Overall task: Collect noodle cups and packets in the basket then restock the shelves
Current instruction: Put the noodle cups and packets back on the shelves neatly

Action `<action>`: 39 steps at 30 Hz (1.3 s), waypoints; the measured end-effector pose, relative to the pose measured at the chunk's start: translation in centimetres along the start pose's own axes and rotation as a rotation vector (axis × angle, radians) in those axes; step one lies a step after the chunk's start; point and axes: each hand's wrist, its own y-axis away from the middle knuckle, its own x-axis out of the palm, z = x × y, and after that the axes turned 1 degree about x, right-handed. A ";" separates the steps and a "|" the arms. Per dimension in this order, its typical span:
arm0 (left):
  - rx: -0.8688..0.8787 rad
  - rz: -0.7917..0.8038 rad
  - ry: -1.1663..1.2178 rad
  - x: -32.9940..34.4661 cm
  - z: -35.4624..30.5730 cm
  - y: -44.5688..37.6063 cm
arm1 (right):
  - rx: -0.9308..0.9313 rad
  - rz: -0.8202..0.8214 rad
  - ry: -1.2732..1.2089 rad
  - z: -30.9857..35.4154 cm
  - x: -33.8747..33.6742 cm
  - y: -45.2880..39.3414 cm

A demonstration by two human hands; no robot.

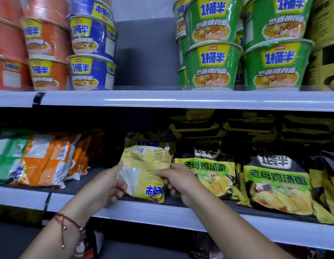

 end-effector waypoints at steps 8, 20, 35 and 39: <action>0.067 0.130 0.435 -0.3 -0.1 3.0 | -0.295 0.025 -0.121 -1.1 -0.3 3.1; 0.386 0.314 0.329 -3.4 -0.2 1.9 | -0.514 -0.120 0.069 -2.2 0.7 4.1; 0.416 0.190 0.018 -2.0 1.1 -5.4 | -0.203 -0.451 -0.100 -1.2 5.9 -0.6; 0.263 0.267 0.220 -0.4 0.0 -6.1 | -0.182 -0.511 -0.160 -0.5 8.0 -2.7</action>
